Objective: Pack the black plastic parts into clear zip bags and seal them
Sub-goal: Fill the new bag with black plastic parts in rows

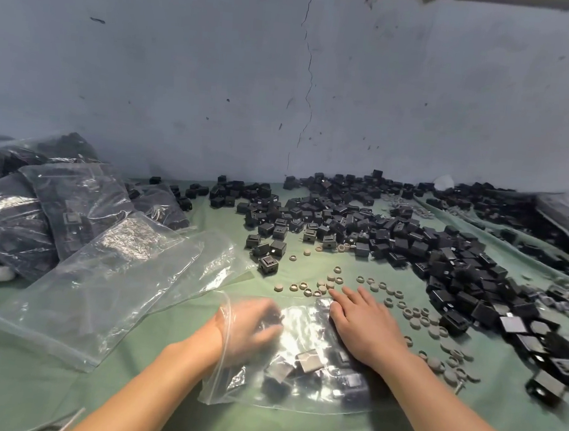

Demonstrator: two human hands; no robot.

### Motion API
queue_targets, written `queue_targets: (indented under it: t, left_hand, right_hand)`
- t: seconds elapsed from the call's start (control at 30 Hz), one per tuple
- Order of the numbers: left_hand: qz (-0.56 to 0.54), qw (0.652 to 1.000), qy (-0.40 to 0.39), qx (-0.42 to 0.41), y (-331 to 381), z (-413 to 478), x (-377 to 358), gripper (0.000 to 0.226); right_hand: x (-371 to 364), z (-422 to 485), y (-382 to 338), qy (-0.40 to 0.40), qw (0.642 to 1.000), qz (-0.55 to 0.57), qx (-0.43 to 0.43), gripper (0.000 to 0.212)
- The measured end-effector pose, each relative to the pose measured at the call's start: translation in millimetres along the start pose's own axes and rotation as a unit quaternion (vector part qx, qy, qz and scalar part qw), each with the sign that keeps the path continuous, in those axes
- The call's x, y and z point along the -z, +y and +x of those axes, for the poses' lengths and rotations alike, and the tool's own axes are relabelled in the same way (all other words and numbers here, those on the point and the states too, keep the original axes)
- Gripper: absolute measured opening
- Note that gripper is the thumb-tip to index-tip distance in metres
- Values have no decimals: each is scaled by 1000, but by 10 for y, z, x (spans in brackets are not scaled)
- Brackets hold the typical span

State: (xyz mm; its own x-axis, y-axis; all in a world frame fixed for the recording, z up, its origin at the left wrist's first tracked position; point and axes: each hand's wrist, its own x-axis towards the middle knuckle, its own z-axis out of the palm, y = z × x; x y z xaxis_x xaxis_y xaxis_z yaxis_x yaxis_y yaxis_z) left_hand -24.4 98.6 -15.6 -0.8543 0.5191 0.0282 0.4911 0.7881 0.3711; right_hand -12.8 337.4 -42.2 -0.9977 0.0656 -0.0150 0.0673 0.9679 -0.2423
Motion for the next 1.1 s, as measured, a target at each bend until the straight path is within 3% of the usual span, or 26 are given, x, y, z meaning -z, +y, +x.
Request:
queue_targets:
  t: [0.1,0.17,0.3,0.37,0.43,0.57,0.77,0.93,1.1]
  left_hand:
    - [-21,998,57,4,-32,32,-136,48]
    - [-33,997,66,2,-45,28,-191,42]
    - [-60,998,7,-25,-92,-108,-151,45]
    - [-87,996,14,-24,-79,-163,-112,38]
    - [-110,992,62,-23,10,-165,-121,23]
    - [-185,973,138,31,167,-127,-181,21]
    - [-344,934,57,81,116,-312,-233,30]
    - [-230,962,128,79,109,-169,-238,20]
    - [-126,982,138,16,105,-147,-217,14]
  right_hand:
    - [-7,8,1,3,1000,3,-1,54]
    - [-13,14,3,5,1000,3,-2,54]
    - [-26,16,3,8,1000,5,-1,54]
    - [-25,16,2,10,1000,10,0,54]
    - [-22,14,8,12,1000,12,1,54]
    - [-24,1,19,13,1000,12,0,53]
    - [-18,7,9,11,1000,15,1,53]
    - [-18,-1,3,11,1000,15,1,53]
    - [-17,-14,1,7,1000,15,2,53]
